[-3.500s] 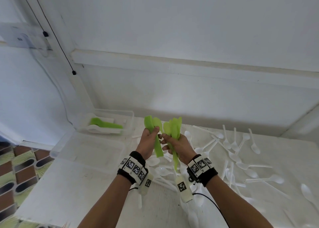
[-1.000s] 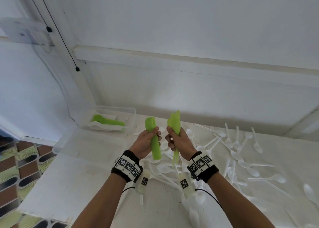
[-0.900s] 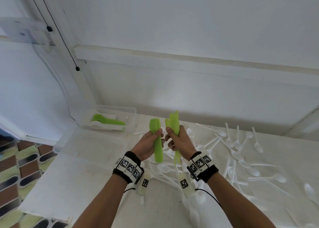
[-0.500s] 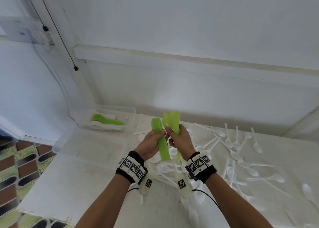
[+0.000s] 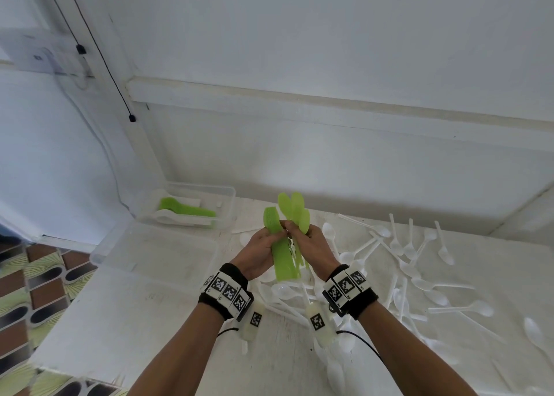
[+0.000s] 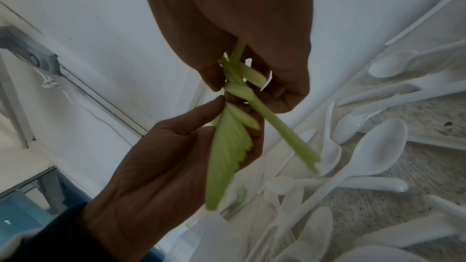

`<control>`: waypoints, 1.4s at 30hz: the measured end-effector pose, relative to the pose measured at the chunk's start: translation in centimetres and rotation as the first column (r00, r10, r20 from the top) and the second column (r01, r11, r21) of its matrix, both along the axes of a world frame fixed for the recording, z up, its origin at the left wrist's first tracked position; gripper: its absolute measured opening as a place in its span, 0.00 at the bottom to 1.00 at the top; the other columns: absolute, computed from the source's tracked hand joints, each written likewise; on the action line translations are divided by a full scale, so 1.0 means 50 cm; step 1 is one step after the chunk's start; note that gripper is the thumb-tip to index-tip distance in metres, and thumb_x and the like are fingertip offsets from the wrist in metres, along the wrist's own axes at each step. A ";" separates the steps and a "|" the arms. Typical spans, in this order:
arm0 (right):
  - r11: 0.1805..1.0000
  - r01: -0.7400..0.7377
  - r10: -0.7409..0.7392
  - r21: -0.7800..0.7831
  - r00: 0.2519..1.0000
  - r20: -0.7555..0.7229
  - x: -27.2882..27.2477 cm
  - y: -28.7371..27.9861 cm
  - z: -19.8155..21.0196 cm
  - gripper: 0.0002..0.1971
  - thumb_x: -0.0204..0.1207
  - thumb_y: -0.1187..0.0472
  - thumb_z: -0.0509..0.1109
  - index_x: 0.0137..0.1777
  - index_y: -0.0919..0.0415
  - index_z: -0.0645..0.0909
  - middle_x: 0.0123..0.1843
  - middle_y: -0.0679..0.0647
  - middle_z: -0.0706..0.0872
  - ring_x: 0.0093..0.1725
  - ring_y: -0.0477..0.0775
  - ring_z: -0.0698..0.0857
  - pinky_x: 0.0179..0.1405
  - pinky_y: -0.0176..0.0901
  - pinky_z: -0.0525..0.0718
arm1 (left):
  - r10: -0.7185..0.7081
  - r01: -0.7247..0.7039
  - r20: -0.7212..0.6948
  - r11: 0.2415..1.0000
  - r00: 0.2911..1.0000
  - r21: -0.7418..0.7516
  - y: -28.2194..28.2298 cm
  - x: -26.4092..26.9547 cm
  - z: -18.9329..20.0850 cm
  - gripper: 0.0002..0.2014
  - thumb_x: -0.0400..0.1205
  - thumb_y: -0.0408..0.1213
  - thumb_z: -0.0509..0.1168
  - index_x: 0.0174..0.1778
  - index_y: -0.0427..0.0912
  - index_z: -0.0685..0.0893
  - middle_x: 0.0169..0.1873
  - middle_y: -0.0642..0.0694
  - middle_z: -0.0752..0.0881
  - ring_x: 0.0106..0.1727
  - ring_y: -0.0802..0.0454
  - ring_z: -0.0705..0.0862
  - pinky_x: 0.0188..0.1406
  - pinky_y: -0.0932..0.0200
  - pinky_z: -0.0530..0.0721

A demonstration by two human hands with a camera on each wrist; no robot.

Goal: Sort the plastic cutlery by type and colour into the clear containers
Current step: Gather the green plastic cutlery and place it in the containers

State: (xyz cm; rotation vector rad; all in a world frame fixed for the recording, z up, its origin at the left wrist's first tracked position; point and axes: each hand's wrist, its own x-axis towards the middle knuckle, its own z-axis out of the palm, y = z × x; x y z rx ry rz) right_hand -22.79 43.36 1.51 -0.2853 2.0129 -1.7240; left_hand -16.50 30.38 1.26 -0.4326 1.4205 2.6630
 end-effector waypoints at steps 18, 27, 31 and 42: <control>0.982 -0.074 0.072 -0.174 0.997 -0.018 0.017 0.006 0.014 0.11 0.91 0.60 0.61 0.63 0.65 0.81 0.29 0.49 0.78 0.24 0.47 0.72 0.23 0.37 0.71 | 0.133 -0.130 0.050 0.990 0.990 -0.054 -0.014 -0.017 -0.001 0.15 0.88 0.39 0.65 0.62 0.29 0.82 0.51 0.38 0.84 0.44 0.45 0.83 0.42 0.50 0.83; 0.961 -0.141 0.214 0.236 0.923 -0.319 -0.002 0.029 0.029 0.11 0.88 0.43 0.61 0.56 0.46 0.82 0.41 0.52 0.90 0.27 0.46 0.83 0.32 0.33 0.80 | 0.035 -0.035 -0.004 0.996 0.999 -0.083 -0.011 -0.003 0.009 0.12 0.89 0.37 0.62 0.59 0.34 0.86 0.46 0.40 0.85 0.42 0.48 0.85 0.48 0.51 0.85; 0.958 -0.156 0.219 0.242 0.940 -0.263 0.001 0.018 0.042 0.12 0.89 0.43 0.59 0.54 0.43 0.82 0.37 0.47 0.84 0.26 0.43 0.80 0.30 0.32 0.78 | 0.220 -0.213 0.049 0.970 0.974 -0.119 -0.007 -0.012 0.002 0.11 0.90 0.37 0.61 0.53 0.36 0.87 0.41 0.43 0.88 0.40 0.51 0.86 0.42 0.52 0.87; 0.978 -0.124 0.176 -0.169 0.923 0.341 0.006 0.022 0.046 0.11 0.89 0.52 0.63 0.53 0.61 0.77 0.30 0.52 0.79 0.18 0.44 0.67 0.15 0.32 0.63 | 0.182 -0.181 -0.004 0.978 0.983 -0.106 -0.038 0.001 -0.007 0.12 0.89 0.39 0.63 0.61 0.35 0.84 0.44 0.44 0.87 0.44 0.51 0.85 0.44 0.55 0.85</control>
